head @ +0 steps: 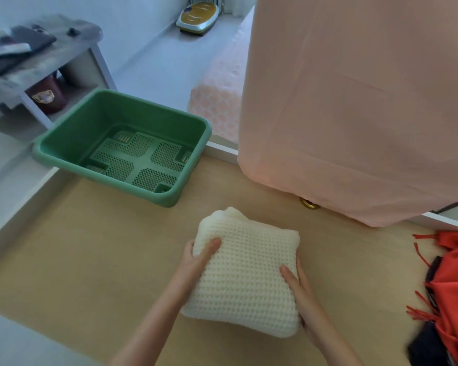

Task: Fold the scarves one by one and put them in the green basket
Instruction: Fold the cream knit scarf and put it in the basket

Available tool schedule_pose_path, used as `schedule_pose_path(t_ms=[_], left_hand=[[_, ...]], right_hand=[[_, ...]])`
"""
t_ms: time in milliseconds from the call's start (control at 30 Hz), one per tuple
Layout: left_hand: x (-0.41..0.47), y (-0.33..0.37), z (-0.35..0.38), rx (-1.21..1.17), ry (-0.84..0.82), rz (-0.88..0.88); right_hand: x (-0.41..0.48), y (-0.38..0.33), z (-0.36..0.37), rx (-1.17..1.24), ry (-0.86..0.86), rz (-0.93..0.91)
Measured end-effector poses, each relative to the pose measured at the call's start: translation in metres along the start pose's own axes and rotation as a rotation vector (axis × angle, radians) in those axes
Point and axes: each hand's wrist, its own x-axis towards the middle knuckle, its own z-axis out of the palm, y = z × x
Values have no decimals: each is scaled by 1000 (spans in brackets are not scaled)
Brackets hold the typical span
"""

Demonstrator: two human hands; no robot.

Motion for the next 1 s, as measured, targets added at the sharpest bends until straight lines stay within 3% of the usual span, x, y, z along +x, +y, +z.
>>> schedule_pose_path(t_ms=[167,333,533,733,900,1000], left_hand=[[-32,56,-35,13,-27,188],[-58,138,-99,20,-70,427],[-32,237,-186,132,192,550],[59,276,-266,224,335,525],[142,236,-308,344,432,323],[184,200,-323,579,559,316]], right_hand=[[-21,-50,35,64,46,-93],[-30,-131,89,118,61,-366],[23,-217,185,109,-13,-606],[124,-234,285,151,-8,-582],[186,-183,340,18,6,-446],[207,-151,357,-179,17,-273]])
